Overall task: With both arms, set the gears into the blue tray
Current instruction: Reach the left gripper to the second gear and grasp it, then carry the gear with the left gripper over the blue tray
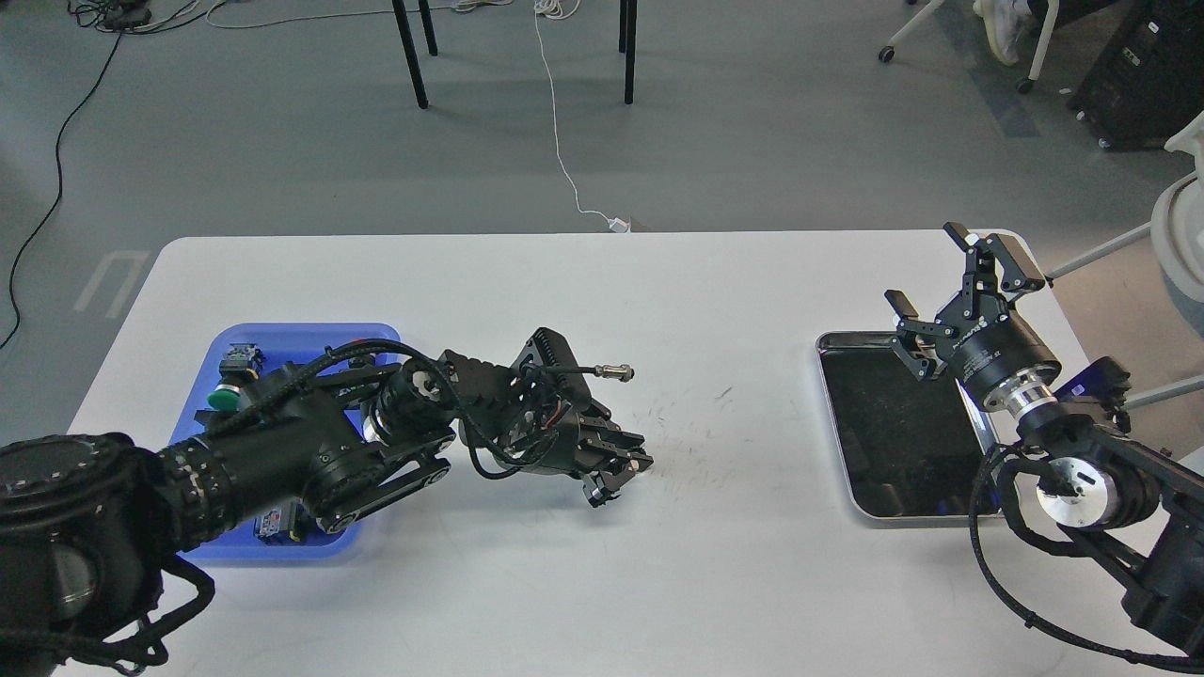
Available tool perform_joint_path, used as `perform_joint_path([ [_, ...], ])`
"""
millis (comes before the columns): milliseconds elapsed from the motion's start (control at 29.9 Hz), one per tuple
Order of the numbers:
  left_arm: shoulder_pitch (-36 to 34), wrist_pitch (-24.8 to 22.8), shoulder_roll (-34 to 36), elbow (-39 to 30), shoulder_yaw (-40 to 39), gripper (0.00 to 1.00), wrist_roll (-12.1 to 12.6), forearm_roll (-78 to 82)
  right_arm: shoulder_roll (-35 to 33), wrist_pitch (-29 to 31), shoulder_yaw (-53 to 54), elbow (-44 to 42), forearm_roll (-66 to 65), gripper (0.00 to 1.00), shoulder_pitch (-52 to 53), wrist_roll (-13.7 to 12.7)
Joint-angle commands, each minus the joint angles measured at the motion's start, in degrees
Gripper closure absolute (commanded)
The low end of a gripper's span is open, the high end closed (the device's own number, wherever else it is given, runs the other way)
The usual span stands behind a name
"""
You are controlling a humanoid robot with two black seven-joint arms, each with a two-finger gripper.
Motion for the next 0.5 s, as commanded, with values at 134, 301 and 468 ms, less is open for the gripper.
perform_joint_path([
  [134, -0.95, 0.39, 3.98, -4.09, -0.95, 0.81, -0.01, 0.02, -2.45, 0.0, 0.32, 0.44, 0.0, 0.02, 0.0, 0.0],
  [301, -1.83, 0.31, 8.2, -8.83, -2.0, 0.81, -0.01, 0.02, -3.25, 0.0, 0.68, 0.53, 0.0, 0.02, -0.09, 0.0],
  [468, -1.83, 0.31, 14.7, -13.49, -4.9, 0.8, -0.01, 0.02, -2.98, 0.0, 0.68, 0.53, 0.0, 0.02, 0.0, 0.0],
])
